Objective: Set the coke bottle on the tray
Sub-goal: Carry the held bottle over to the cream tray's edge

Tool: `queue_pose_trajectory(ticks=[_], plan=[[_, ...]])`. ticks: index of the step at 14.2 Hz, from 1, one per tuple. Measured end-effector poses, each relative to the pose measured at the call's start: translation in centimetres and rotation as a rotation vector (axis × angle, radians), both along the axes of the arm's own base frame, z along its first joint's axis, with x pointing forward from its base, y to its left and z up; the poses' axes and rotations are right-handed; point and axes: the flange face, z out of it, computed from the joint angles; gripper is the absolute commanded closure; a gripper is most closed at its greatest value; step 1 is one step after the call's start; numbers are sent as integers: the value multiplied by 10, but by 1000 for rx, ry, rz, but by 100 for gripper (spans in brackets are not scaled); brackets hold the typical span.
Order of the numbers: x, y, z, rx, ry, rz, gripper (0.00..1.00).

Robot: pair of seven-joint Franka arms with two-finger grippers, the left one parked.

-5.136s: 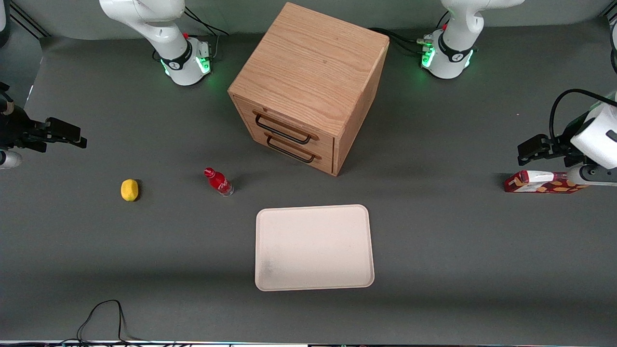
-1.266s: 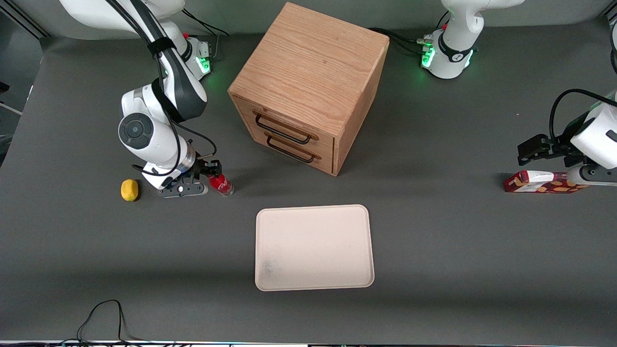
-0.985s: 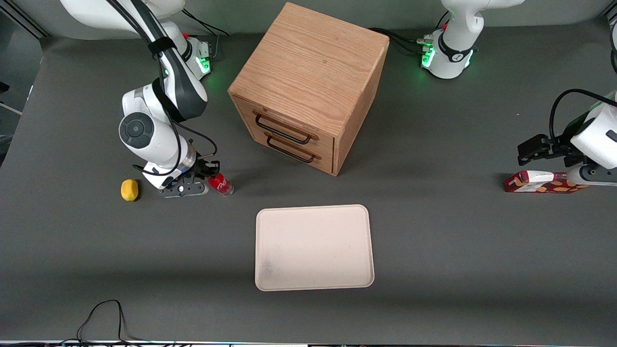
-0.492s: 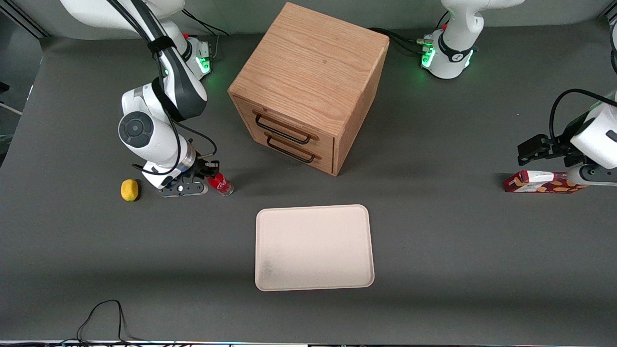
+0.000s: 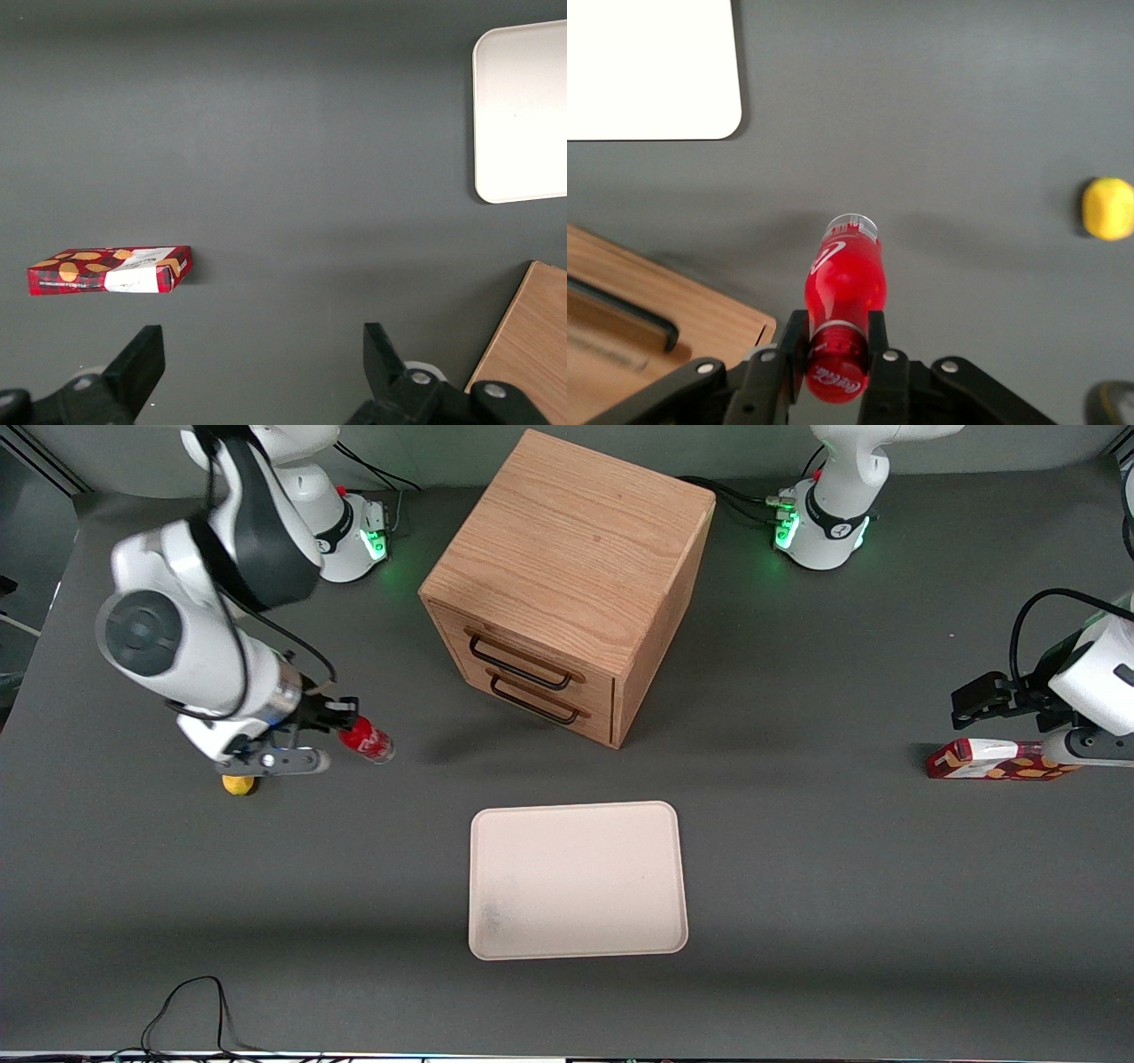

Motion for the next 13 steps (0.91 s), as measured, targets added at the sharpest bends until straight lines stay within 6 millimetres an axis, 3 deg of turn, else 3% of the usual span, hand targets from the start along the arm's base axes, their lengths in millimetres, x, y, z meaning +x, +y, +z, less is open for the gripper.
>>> queue_pose_trajectory(ticks=[4,7,10,13], plan=[[4,-31,93,25,53,-26,100],[14,-49,131,31,66,-34,100],[29,-46,127,33,68,-31,100],[53,-37,92,33,94,-24,100]])
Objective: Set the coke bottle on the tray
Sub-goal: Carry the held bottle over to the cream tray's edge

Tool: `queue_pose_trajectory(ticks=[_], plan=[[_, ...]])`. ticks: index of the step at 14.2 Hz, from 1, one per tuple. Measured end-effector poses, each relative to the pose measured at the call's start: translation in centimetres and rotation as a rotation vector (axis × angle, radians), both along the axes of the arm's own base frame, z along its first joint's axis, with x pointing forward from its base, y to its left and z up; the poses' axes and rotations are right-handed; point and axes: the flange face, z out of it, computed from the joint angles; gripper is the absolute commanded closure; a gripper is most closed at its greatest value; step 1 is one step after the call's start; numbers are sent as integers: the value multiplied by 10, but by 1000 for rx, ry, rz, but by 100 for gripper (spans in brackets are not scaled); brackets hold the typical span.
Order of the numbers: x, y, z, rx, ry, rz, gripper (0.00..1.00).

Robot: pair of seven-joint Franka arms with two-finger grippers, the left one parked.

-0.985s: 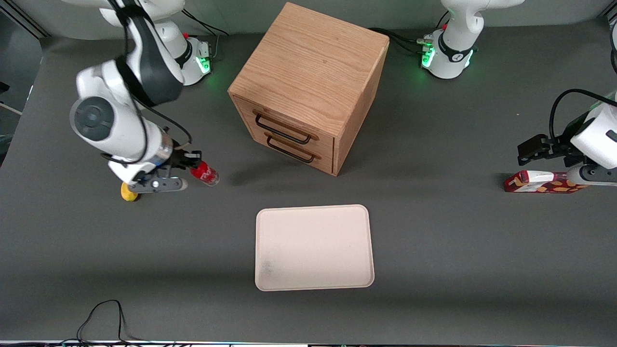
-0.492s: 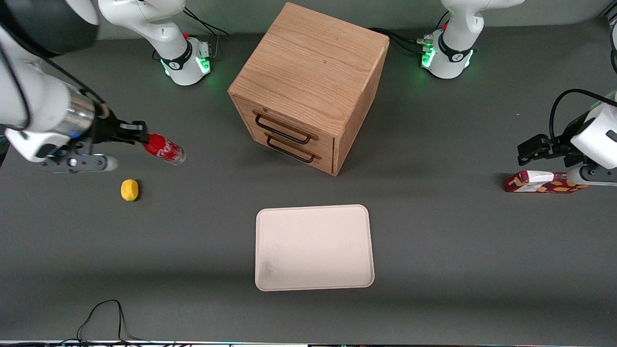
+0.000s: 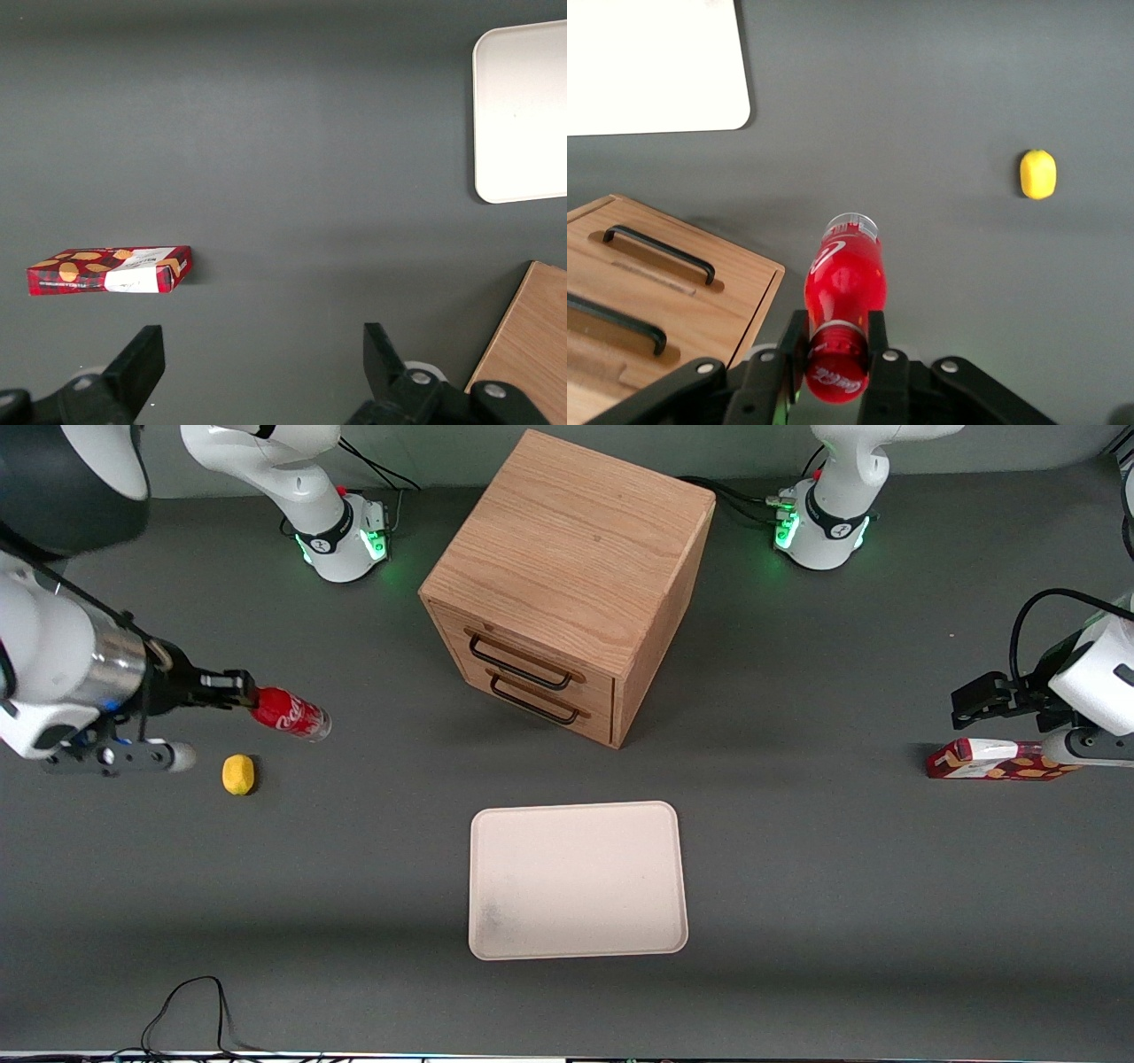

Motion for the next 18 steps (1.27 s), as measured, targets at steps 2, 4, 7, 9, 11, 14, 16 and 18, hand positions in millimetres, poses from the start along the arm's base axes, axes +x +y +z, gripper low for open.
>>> queue_pose_trajectory(ticks=[2,4,7,9,11,14,16,18], plan=[[22,12,-24,14,-34,7,100],[40,30,-45,31,-81,20,100],[62,56,-78,58,-141,38,100],[72,72,-100,70,-168,50,100],[80,85,-116,80,-194,59,100],[89,102,-128,107,-258,132,100],[93,115,-130,120,-318,180,100],[98,129,-139,118,-371,219,100]])
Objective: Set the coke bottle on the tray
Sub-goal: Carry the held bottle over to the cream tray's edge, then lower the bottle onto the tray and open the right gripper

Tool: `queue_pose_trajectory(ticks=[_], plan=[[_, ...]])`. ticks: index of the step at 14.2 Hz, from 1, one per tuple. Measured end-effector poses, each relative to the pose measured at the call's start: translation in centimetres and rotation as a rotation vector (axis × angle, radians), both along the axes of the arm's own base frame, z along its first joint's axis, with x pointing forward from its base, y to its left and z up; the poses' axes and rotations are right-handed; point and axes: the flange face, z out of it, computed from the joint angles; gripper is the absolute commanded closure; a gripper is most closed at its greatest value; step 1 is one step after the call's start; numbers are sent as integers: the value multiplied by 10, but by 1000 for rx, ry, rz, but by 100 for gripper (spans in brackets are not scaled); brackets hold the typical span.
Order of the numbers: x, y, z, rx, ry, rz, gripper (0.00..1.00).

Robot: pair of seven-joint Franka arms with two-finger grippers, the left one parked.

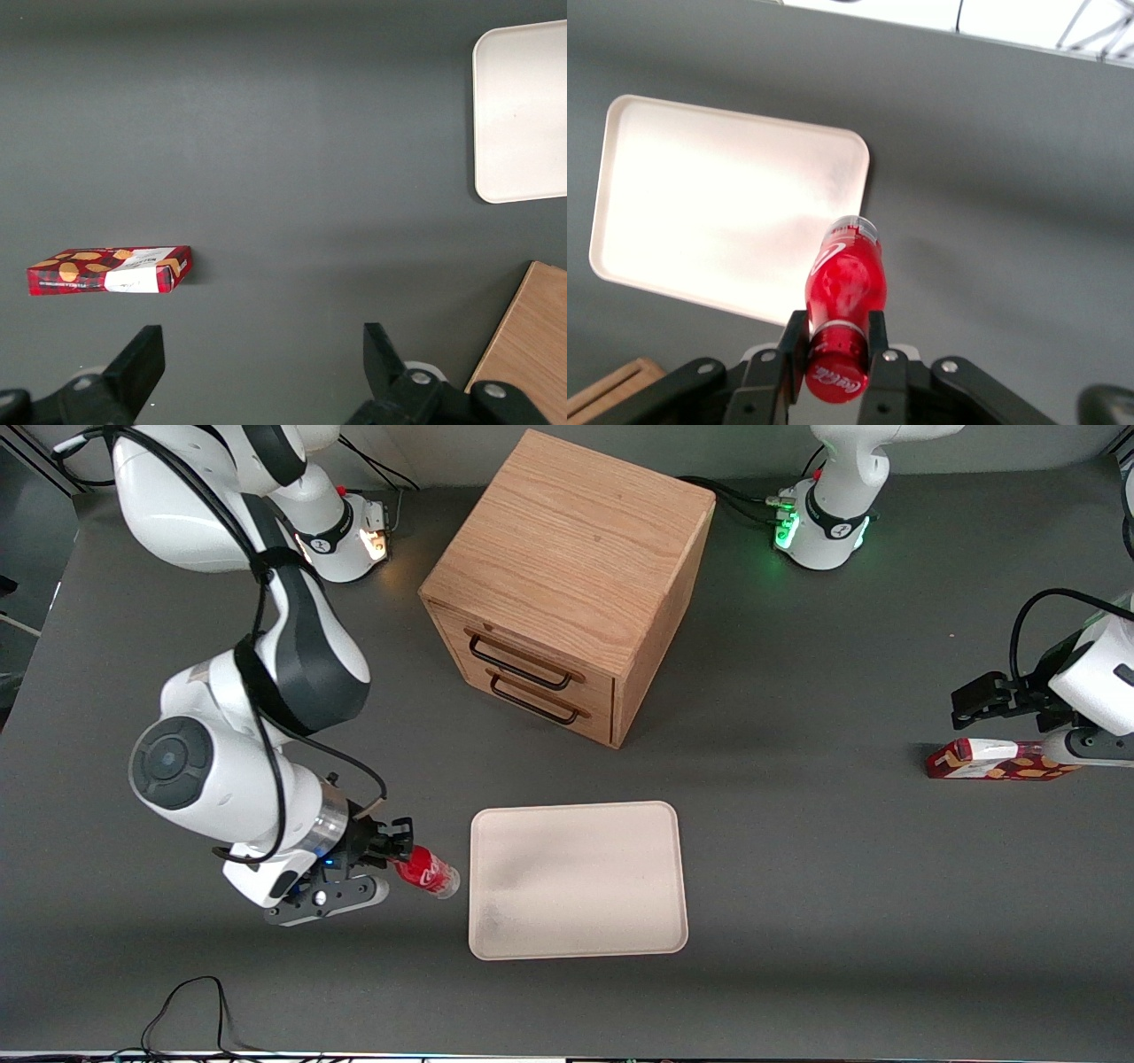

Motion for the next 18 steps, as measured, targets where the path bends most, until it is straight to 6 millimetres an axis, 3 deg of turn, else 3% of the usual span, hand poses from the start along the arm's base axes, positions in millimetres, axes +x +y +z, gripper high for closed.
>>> queue_pose_trajectory(ticks=[9,18], plan=[[18,49,-73,-18,-155,68,100],[9,68,-96,-30,-109,66,100]])
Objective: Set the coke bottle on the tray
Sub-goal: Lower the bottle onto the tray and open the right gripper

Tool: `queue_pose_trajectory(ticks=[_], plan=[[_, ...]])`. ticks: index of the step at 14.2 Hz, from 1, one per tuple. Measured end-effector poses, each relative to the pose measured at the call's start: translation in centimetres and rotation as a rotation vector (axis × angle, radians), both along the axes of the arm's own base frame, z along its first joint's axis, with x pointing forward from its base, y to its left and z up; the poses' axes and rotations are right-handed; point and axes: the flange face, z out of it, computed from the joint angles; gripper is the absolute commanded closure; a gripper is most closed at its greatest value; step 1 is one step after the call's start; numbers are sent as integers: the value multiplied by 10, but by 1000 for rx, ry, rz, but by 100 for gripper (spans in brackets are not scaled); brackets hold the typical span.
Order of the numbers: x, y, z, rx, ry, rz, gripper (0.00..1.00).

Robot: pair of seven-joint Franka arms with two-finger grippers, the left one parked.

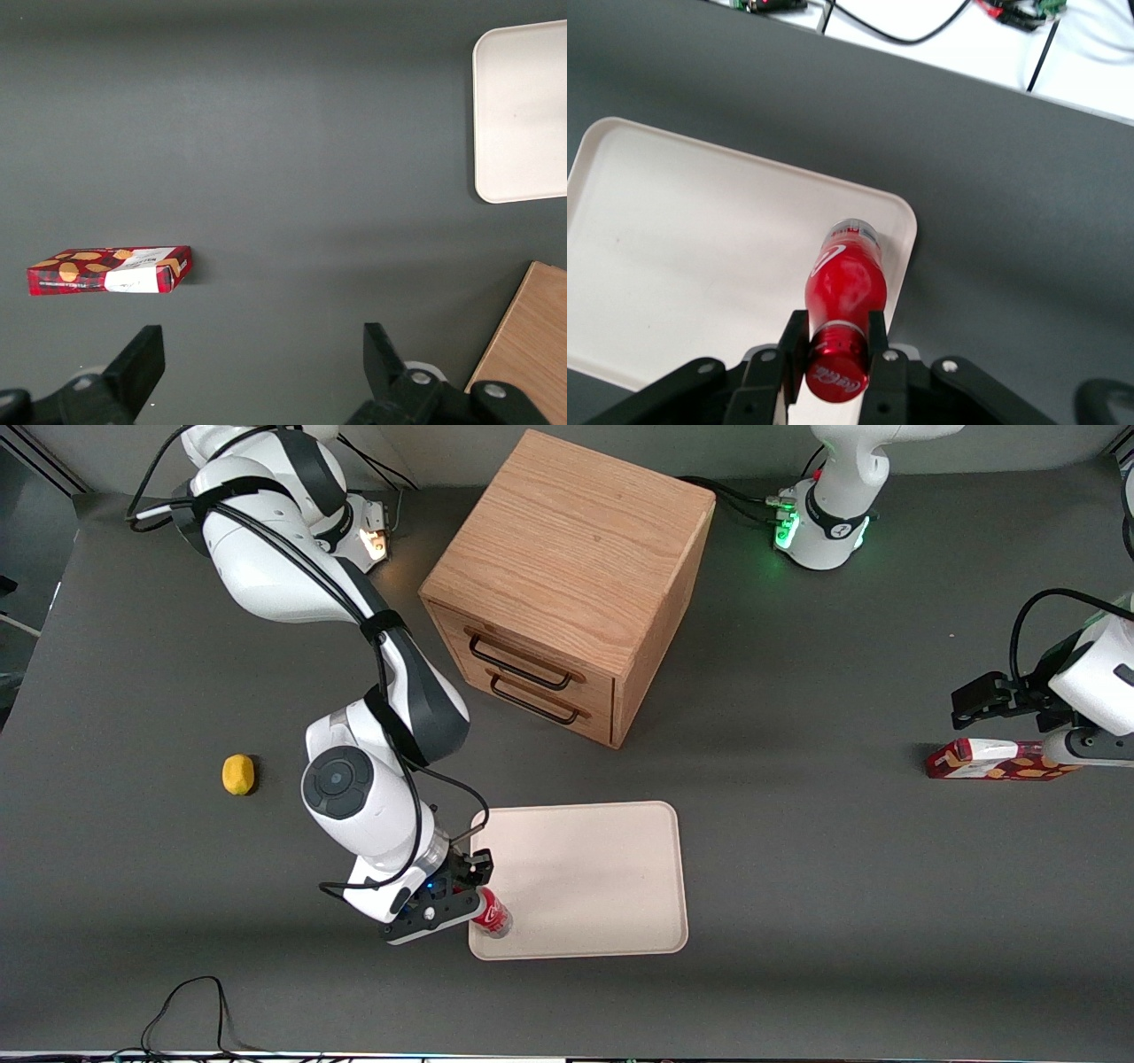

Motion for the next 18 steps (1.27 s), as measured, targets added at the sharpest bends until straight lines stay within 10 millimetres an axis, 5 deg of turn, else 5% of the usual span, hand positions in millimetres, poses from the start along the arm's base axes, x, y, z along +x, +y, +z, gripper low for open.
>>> queue_pose_trajectory(ticks=[8,9,11,18], plan=[[-4,-1,-21,-26,61,-7,100],[-3,-1,-22,-24,59,-12,84],[-3,-1,-22,-23,60,-21,3],[-2,-1,-32,-18,68,-63,0]])
